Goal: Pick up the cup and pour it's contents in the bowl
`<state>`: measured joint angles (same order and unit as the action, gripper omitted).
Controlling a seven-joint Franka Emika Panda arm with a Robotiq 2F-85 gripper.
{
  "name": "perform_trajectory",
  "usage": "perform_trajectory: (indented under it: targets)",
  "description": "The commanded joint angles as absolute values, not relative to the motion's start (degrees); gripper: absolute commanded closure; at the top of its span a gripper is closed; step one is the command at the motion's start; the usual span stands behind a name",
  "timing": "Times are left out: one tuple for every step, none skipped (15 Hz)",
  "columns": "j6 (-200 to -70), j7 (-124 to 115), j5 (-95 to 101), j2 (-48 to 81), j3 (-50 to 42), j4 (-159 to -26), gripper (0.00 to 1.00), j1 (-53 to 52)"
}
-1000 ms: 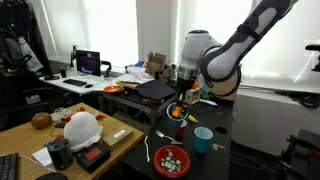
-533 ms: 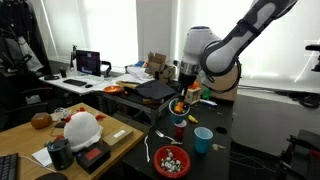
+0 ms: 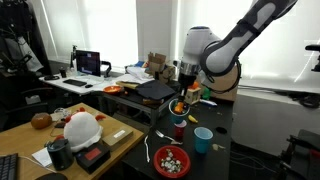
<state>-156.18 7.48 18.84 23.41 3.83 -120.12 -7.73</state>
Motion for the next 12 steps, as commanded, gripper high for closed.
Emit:
perform_trajectory:
  targets:
    - [-156.07, 7.86, 18.41, 23.33, 3.53, -120.10, 0.94, -8.03]
    - [-156.06, 7.86, 18.41, 23.33, 3.53, -120.10, 0.94, -8.03]
    - [-156.05, 7.86, 18.41, 23.33, 3.53, -120.10, 0.94, -8.03]
    - [-156.05, 7.86, 18.41, 23.33, 3.53, -120.10, 0.94, -8.03]
    - [-156.05, 7.86, 18.41, 23.33, 3.53, -120.10, 0.94, -8.03]
    - [-156.04, 7.86, 18.41, 23.33, 3.53, -120.10, 0.94, -8.03]
    - [-156.04, 7.86, 18.41, 23.33, 3.53, -120.10, 0.94, -8.03]
    - [-156.04, 7.86, 18.41, 23.33, 3.53, -120.10, 0.94, -8.03]
    - [-156.04, 7.86, 18.41, 23.33, 3.53, -120.10, 0.99, -8.03]
    - [-156.02, 7.69, 18.82, 23.63, 3.26, -119.57, 0.99, -8.26]
    - [-156.08, 7.92, 18.97, 24.19, 3.27, -118.72, 0.99, -8.38]
    - [-156.07, 7.94, 19.38, 24.88, 3.14, -117.66, 0.99, -8.71]
